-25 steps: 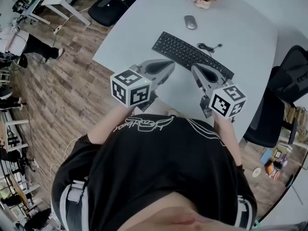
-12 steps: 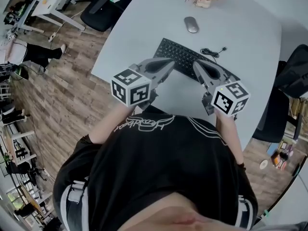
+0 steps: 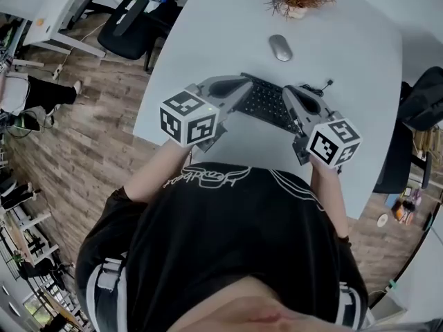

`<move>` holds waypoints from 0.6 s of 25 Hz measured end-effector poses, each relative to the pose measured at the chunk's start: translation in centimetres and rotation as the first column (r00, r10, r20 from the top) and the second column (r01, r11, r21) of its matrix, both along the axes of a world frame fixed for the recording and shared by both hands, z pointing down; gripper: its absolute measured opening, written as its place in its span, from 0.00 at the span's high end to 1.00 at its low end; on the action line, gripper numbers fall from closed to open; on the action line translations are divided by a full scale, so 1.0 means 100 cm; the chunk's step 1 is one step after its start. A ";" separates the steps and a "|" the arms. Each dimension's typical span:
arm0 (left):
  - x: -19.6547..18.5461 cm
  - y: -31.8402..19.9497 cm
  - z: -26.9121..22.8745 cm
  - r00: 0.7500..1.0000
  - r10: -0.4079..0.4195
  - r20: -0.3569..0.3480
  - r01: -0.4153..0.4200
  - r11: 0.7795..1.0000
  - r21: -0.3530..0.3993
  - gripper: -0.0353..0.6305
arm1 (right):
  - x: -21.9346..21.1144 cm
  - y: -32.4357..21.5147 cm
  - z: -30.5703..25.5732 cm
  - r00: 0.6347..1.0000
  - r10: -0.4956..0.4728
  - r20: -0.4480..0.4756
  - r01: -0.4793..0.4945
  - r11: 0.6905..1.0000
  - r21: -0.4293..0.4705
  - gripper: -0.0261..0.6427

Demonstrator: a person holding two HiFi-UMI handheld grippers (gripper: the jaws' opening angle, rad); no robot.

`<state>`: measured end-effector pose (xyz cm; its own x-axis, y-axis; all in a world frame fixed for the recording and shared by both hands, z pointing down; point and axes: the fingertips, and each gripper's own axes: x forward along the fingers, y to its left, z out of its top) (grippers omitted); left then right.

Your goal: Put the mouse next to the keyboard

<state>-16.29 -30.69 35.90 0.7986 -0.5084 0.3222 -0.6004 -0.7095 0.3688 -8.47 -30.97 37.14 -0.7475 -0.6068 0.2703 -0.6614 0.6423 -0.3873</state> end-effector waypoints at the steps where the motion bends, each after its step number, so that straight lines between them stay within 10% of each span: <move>1: -0.004 -0.006 0.002 1.000 0.011 -0.006 -0.011 1.000 -0.004 0.94 | -0.003 -0.006 0.003 1.000 0.013 -0.012 -0.013 1.000 -0.006 0.94; 15: -0.042 -0.051 0.056 0.996 0.052 -0.067 -0.059 0.993 -0.106 0.94 | -0.019 -0.068 0.032 0.986 0.091 -0.137 -0.090 0.996 0.009 0.94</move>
